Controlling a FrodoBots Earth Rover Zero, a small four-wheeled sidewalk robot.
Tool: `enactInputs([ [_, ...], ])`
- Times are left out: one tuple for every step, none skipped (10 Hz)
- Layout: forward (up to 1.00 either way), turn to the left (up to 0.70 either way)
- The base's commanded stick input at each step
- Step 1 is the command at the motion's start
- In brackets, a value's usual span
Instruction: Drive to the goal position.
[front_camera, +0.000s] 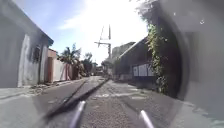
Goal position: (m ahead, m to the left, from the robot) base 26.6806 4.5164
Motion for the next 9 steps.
enactInputs([
  [0.0, 0.04],
  [0.0, 0.08],
  [0.0, 0.05],
  [0.0, 0.3],
  [0.0, 0.31],
  [0.0, 0.27],
  [0.0, 0.3],
  [0.0, 0.29],
  [0.0, 0.18],
])
